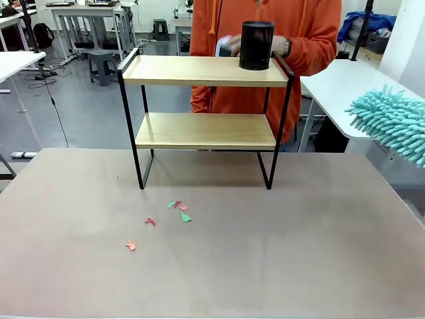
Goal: Clean the shelf.
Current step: Hand the Duster back to the human.
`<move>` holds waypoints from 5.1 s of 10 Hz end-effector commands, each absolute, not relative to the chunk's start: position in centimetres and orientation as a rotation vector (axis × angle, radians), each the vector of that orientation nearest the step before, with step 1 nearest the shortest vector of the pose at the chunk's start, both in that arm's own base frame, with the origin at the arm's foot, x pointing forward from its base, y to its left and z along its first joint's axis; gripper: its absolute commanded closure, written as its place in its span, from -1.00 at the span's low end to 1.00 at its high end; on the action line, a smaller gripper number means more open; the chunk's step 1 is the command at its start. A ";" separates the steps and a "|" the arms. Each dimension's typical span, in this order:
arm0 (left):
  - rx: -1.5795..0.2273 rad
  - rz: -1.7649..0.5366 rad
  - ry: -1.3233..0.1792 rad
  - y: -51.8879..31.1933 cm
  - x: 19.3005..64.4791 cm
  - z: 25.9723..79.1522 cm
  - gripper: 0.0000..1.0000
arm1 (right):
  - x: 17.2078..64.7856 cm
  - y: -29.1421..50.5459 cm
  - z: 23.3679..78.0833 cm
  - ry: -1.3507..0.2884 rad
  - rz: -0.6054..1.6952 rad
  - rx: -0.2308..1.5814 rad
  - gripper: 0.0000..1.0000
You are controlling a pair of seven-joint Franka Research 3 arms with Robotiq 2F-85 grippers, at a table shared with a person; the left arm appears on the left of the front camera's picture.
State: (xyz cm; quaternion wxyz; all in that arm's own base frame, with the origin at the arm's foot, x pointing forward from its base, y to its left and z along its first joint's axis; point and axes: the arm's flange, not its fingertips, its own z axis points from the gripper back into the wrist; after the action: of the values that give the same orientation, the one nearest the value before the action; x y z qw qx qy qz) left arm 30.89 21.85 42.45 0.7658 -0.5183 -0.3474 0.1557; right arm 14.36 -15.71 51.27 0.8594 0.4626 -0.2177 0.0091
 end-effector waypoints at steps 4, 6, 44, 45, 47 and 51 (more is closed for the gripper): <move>-1.135 0.324 -0.785 21.7 31.0 42.5 -1.00 | 14.0 -15.7 51.0 -0.447 -0.002 0.970 1.00; -1.114 0.182 -0.714 17.8 33.4 44.6 -1.00 | 15.8 -15.8 54.4 -0.520 0.102 0.917 0.74; -1.575 -1.183 -0.002 -25.0 30.9 45.6 1.00 | 32.3 14.0 61.6 0.289 1.216 0.801 0.74; -1.578 -1.181 -0.007 -25.0 30.8 45.6 1.00 | 32.3 14.0 61.6 0.293 1.221 0.800 0.74; -1.576 -1.179 -0.023 -24.8 30.6 45.7 1.00 | 32.2 14.0 61.6 0.298 1.227 0.796 0.74; -1.565 -1.185 -0.016 -24.9 30.4 45.8 1.00 | 31.9 13.5 61.0 0.291 1.193 0.803 0.74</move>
State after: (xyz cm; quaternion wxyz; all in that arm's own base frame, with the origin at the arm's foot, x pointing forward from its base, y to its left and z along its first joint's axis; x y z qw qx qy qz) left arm 30.96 -25.18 45.92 0.5619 -0.6660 -0.0019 -0.4907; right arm 32.28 13.72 61.25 0.7345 0.3565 0.1457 0.5587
